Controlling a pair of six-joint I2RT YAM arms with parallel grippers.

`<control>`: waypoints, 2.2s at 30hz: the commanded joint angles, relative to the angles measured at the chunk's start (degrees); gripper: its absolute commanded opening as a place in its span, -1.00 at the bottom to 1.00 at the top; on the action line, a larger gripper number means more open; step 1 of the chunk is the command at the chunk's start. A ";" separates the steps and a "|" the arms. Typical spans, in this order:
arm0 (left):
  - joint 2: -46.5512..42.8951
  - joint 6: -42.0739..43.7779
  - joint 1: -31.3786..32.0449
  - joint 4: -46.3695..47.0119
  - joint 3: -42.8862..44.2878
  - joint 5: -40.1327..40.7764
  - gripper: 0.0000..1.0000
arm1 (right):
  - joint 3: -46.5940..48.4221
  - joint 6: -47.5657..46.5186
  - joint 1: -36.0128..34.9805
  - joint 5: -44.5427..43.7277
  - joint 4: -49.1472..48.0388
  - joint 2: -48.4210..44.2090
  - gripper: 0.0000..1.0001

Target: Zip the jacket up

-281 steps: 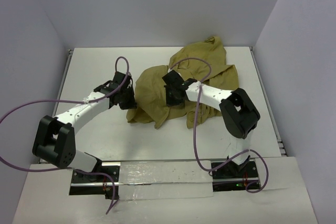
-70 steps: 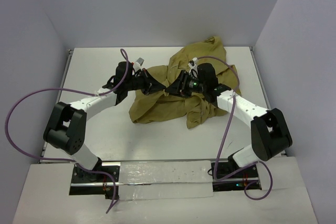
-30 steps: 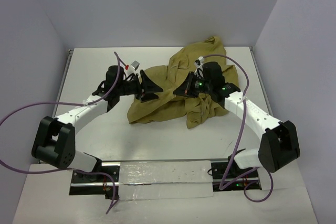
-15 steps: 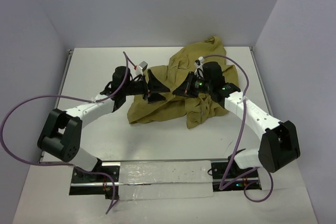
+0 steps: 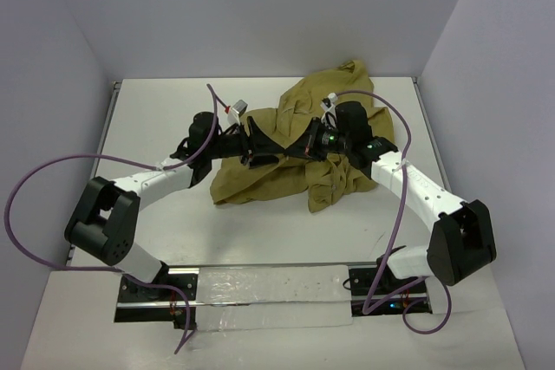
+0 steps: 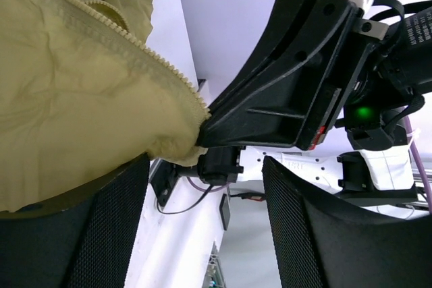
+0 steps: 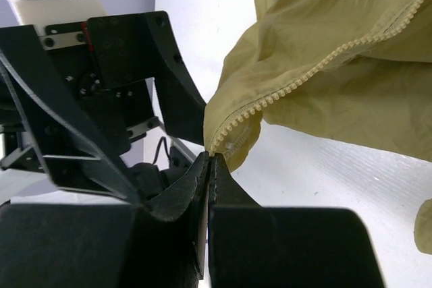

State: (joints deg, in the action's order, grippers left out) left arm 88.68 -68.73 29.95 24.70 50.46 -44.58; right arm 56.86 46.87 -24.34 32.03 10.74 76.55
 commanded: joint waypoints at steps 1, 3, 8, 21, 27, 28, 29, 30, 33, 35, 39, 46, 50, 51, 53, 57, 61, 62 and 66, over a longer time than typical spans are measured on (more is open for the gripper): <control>0.20 -1.13 0.28 8.46 -1.87 1.13 0.41 | 1.53 1.17 0.43 1.71 -3.44 -2.49 -1.00; 0.36 -1.08 0.33 8.87 -1.97 1.43 0.39 | 1.41 1.33 0.40 1.96 -3.57 -2.43 -1.00; 0.86 -0.79 0.37 8.87 -1.35 1.91 0.31 | 1.50 1.40 0.43 2.25 -3.69 -2.22 -1.00; 0.58 -1.20 0.34 9.78 -0.78 1.45 -0.07 | 0.97 2.23 0.43 2.34 -4.45 -1.82 -1.00; 0.28 -1.23 0.35 10.28 -1.15 1.16 -0.15 | 0.81 2.52 0.43 2.34 -4.77 -1.76 -1.00; 0.26 -1.18 0.37 10.28 -1.21 1.22 -0.16 | 0.85 2.52 0.43 2.39 -4.71 -1.70 -1.00; 0.29 -1.15 0.34 10.28 -1.27 1.28 -0.18 | 0.88 2.59 0.43 2.45 -4.74 -1.67 -1.00; 0.35 -1.14 0.28 10.28 -1.33 1.33 -0.21 | 0.88 2.70 0.43 2.51 -4.85 -1.67 -1.00; 0.34 -1.32 0.37 10.28 -1.59 1.51 -0.28 | 0.80 2.97 0.43 2.70 -5.21 -1.67 -1.00; 0.26 -1.32 0.37 10.35 -1.57 1.51 -0.34 | 0.80 3.14 0.43 3.00 -5.36 -1.58 -1.00; 0.17 -1.32 0.37 10.37 -1.42 1.69 -0.46 | 0.53 3.58 0.43 3.48 -5.82 -1.50 -1.00; -0.09 -1.35 0.37 11.01 -1.42 1.18 -0.42 | 0.27 4.14 0.43 3.74 -6.29 -1.37 -1.00; -0.27 -1.43 0.37 11.08 -1.59 1.15 -0.57 | 0.16 4.68 0.43 4.04 -6.85 -1.13 -1.00; -0.27 -1.58 0.37 11.16 -1.59 1.08 -0.62 | 0.01 4.98 0.43 4.27 -7.31 -1.06 -1.00; -0.27 -1.67 0.37 11.07 -1.68 1.25 -0.80 | 0.01 5.33 0.43 4.44 -7.66 -0.97 -1.00; -0.41 -2.08 0.37 11.14 -1.93 1.57 -1.00 | -0.61 6.80 0.50 5.29 -9.07 -0.72 -1.00; -0.70 -3.72 0.30 13.17 -3.36 1.78 -1.00 | -1.75 9.58 0.69 7.20 -10.91 -0.25 -0.99; -0.71 -4.08 0.35 13.69 -3.67 1.78 -1.00 | -2.01 10.20 0.69 7.56 -12.38 -0.20 -0.98; -1.17 -4.92 0.31 14.53 -4.76 2.01 -1.00 | -1.40 9.39 0.81 7.41 -11.77 -0.18 -0.36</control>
State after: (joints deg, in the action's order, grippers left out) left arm 89.06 -72.67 29.91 35.72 46.64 -43.11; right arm 54.53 55.05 -23.53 36.43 4.16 76.68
